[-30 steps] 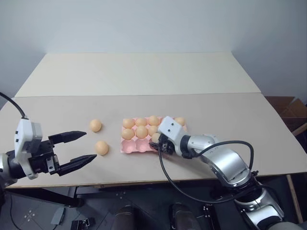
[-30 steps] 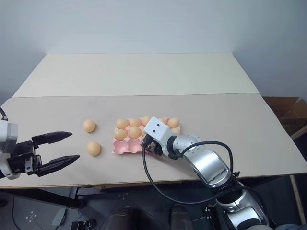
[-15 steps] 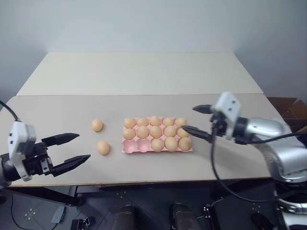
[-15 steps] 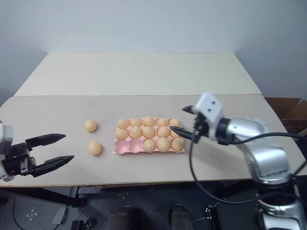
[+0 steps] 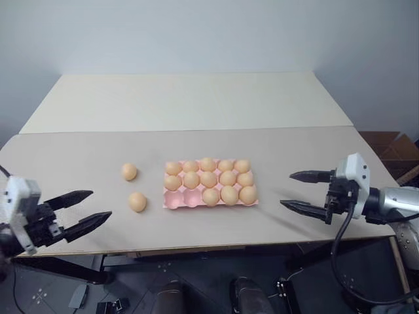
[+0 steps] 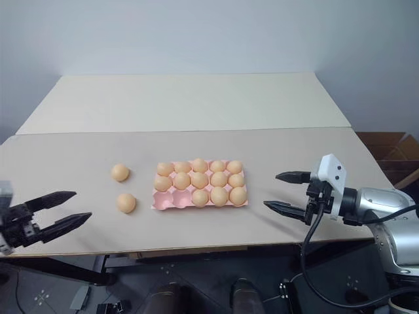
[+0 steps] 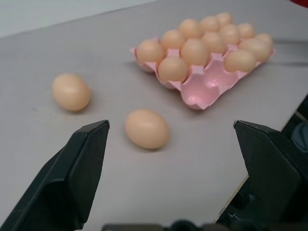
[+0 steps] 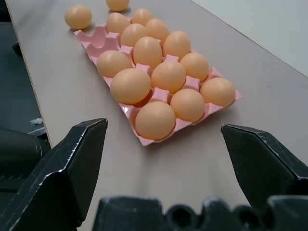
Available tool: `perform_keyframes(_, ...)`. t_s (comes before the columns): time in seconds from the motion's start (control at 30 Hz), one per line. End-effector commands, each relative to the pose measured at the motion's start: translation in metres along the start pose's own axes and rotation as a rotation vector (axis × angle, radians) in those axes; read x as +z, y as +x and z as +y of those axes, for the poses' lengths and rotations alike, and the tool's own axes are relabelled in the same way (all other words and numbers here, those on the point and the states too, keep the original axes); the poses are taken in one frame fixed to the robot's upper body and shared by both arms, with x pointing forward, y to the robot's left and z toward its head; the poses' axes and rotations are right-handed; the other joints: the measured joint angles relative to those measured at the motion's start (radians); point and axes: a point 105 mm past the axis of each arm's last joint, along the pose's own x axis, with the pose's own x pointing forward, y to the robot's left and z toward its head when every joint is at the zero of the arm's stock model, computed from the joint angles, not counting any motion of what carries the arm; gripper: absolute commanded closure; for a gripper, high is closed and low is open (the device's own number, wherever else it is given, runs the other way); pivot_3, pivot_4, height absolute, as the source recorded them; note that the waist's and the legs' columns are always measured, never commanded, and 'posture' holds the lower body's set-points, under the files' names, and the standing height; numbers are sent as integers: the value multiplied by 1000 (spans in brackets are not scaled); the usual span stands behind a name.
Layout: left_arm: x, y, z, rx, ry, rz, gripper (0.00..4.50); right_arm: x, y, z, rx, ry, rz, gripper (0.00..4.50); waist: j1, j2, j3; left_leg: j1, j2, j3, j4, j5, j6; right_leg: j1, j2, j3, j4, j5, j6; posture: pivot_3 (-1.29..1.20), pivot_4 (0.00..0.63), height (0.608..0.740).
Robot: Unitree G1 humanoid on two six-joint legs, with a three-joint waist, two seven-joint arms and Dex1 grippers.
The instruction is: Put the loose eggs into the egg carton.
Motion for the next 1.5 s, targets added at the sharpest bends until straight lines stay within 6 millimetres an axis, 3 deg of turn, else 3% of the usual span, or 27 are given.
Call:
perform_keyframes(0.03,-8,29,0,81,-7,70,0,18,3,2,5,-72,-50,37,5,0,0,0,0,0,0,0,0,0,0,0,0,1,1,0,150,740)
perform_keyframes(0.23,-13,68,12,255,-107,71,0,21,9,-4,-44,-78,-63,37,9,-1,0,-1,-1,0,0,0,0,0,0,1,-2,9,1,0,150,740)
perform_keyframes(0.57,-31,99,-1,289,-228,167,0,27,11,-4,-34,-92,-71,37,6,-2,0,-1,-2,0,0,0,0,0,0,1,-1,10,1,0,150,740)
perform_keyframes(0.67,-27,100,2,314,-244,160,578,27,13,-4,-37,-91,-77,0,7,-2,0,-1,-2,-1,0,0,0,1,0,1,-1,10,1,0,150,740)
perform_keyframes(0.8,-16,98,6,318,-218,139,1910,29,13,-4,-52,-82,-90,0,7,-2,0,-1,-2,-1,0,0,0,0,0,1,-1,10,1,0,150,740)
perform_keyframes(0.87,-9,97,3,287,-177,129,2429,29,13,-4,-62,-76,-96,0,6,-2,0,-1,-2,0,0,0,0,0,0,1,-1,10,1,0,150,740)
perform_keyframes(1.03,33,85,-19,46,7,-49,2484,31,14,-2,-81,-75,-107,0,5,-2,0,-2,-2,0,0,0,0,0,0,1,-1,9,0,0,150,740)
perform_keyframes(1.13,45,86,-36,-110,49,-100,2484,29,15,-2,-83,-70,-106,0,7,-2,0,-2,-2,1,0,0,0,0,-1,1,-2,9,0,0,150,740)
perform_keyframes(1.27,48,110,-60,-274,98,-101,2484,27,18,-2,-84,-67,-104,0,20,-2,0,-2,-2,0,1,0,0,0,-1,1,-2,9,0,0,150,740)
perform_keyframes(1.5,41,156,-85,-369,125,-47,2484,28,19,-5,-98,-68,-101,0,15,-2,0,-3,-3,0,2,0,0,0,0,2,-3,10,2,0,150,740)
